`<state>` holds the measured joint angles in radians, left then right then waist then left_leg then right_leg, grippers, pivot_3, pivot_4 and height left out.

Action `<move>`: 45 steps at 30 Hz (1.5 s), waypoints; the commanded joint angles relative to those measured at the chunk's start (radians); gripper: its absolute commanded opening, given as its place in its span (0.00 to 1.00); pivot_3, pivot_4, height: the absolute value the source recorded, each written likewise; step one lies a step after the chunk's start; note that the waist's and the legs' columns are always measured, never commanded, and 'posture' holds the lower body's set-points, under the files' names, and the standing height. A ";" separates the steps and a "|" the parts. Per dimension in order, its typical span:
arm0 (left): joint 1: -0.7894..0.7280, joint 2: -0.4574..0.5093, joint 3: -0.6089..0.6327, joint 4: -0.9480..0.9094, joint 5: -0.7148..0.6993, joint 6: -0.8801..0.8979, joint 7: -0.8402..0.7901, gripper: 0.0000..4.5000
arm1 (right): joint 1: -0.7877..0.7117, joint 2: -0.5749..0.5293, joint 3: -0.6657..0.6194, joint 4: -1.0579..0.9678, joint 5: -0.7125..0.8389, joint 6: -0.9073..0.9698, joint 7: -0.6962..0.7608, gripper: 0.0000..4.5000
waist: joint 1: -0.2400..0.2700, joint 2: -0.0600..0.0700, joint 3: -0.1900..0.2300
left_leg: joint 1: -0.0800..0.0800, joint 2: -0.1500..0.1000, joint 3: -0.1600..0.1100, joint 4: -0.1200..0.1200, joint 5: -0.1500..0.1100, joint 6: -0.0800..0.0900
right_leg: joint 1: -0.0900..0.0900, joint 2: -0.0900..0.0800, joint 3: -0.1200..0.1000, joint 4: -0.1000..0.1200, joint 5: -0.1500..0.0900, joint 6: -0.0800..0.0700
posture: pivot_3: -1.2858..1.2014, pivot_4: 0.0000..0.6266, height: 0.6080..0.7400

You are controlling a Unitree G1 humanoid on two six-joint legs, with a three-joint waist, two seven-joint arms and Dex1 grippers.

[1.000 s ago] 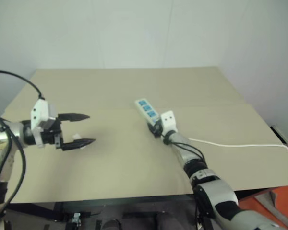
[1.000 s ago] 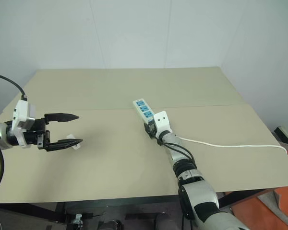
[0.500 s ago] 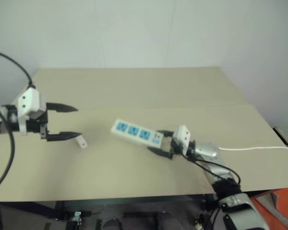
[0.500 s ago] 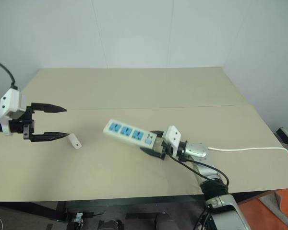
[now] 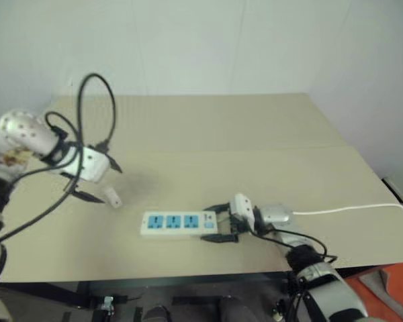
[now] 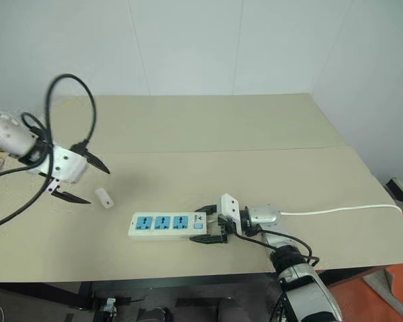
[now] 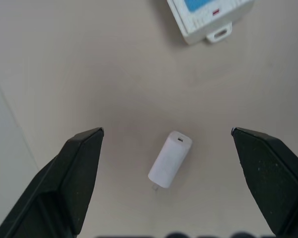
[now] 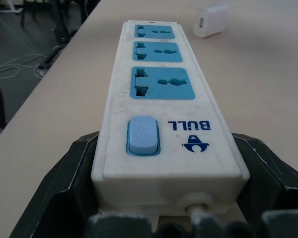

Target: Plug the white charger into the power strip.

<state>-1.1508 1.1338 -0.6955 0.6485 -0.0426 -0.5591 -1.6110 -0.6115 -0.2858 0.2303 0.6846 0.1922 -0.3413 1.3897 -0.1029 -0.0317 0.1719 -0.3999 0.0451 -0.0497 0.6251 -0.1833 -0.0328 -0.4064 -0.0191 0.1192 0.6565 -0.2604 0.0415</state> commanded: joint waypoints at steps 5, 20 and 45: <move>-0.177 -0.168 -0.130 0.221 0.243 -0.149 -0.003 1.00 | -0.024 0.013 -0.010 -0.007 0.003 -0.001 0.017 0.76 | 0.007 0.000 0.000 | 0.000 0.000 0.000 0.001 0.000 0.000 | 0.000 0.000 0.000 0.000 0.000 0.000 | 0.52 0.24 1.00; -0.151 -0.263 -0.119 0.383 0.358 -0.339 0.031 1.00 | 0.003 0.013 -0.033 -0.059 0.012 0.049 -0.043 0.76 | 0.007 0.000 0.000 | -0.001 -0.001 0.000 0.002 0.000 0.001 | 0.000 0.000 0.000 0.002 0.000 0.000 | 0.52 0.24 1.00; -0.125 -0.370 -0.109 0.559 0.766 -0.446 0.485 0.73 | 0.017 0.024 -0.044 -0.119 0.022 0.112 -0.099 0.76 | 0.007 0.000 0.000 | 0.001 -0.001 -0.001 0.002 0.000 0.001 | 0.000 0.000 0.001 0.006 0.000 0.001 | 0.52 0.24 1.00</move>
<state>-1.2762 0.7692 -0.8176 1.1919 0.7259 -0.9913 -1.1032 -0.5823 -0.2712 0.2120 0.6112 0.1823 -0.2292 1.2955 -0.0962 -0.0317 0.1719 -0.3982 0.0437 -0.0505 0.6270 -0.1838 -0.0319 -0.4058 -0.0192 0.1197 0.6627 -0.2607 0.0421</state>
